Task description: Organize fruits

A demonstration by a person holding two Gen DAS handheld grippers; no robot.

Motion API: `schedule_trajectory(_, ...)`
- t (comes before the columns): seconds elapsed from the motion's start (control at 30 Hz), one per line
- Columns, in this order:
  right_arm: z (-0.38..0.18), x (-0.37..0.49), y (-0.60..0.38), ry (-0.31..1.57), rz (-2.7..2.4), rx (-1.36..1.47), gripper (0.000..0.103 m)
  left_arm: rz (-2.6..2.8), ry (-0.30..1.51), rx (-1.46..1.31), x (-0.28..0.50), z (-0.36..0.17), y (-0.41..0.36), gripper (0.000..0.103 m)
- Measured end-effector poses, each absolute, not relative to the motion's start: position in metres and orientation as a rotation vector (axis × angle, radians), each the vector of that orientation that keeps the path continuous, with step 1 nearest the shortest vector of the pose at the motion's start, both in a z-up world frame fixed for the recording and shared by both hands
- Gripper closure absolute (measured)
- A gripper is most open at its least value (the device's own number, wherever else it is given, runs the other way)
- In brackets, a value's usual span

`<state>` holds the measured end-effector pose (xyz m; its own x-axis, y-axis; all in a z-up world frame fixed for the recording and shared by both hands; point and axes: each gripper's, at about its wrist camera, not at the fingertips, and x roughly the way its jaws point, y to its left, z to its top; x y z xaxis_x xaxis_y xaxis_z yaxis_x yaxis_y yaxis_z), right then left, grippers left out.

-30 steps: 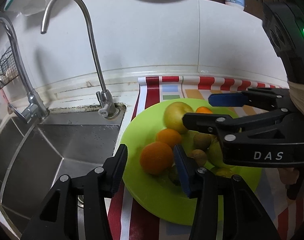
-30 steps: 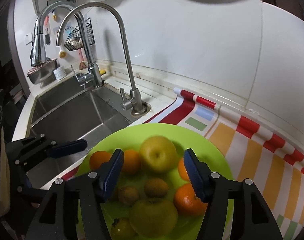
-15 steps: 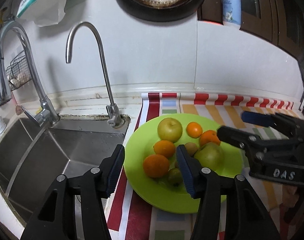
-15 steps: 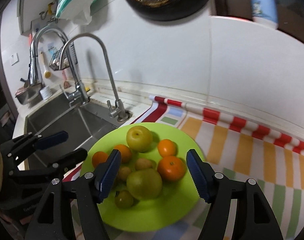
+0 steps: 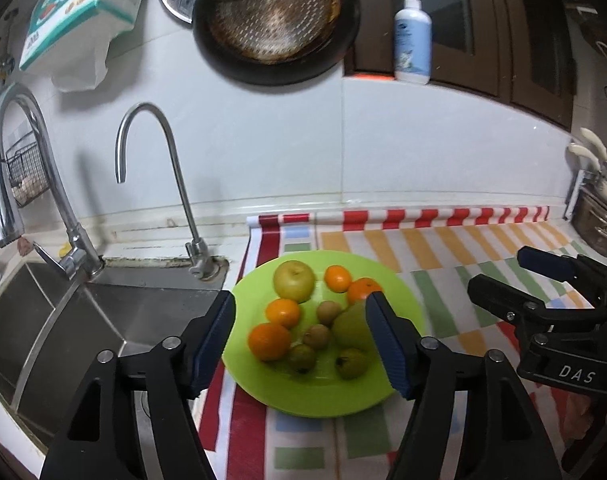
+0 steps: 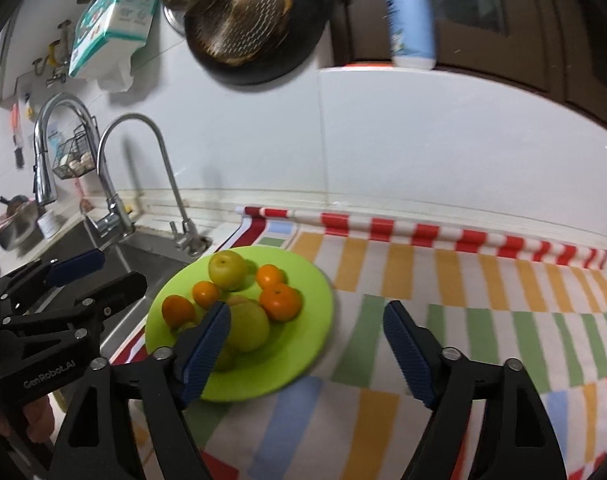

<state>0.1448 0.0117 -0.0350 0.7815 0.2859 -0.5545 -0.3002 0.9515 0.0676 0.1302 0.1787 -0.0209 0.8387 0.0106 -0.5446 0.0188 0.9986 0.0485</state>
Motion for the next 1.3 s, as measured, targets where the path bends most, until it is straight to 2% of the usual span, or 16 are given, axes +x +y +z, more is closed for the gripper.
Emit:
schedule_trajectory(0.23, -0.022, 0.106, -0.013, 0.583, 0.279, -0.026, 0.018, 0.03, 0.546, 0.05, 0.089, -0.013, 0.158, 0.02)
schedule_trajectory(0.4, -0.017, 0.076, -0.027, 0.561, 0.249, -0.043, 0.014, 0.039, 0.531, 0.051, 0.065, -0.007, 0.146, 0.017)
schedule_trajectory(0.73, -0.009, 0.026, -0.048, 0.543, 0.227, -0.047, 0.014, 0.04, 0.513, 0.066, 0.021, 0.002, 0.127, 0.008)
schedule_trajectory(1.3, 0.01, -0.042, -0.081, 0.504, 0.167, -0.032, 0.012, 0.0, 0.472, 0.093, -0.038, 0.015, 0.107, 0.003)
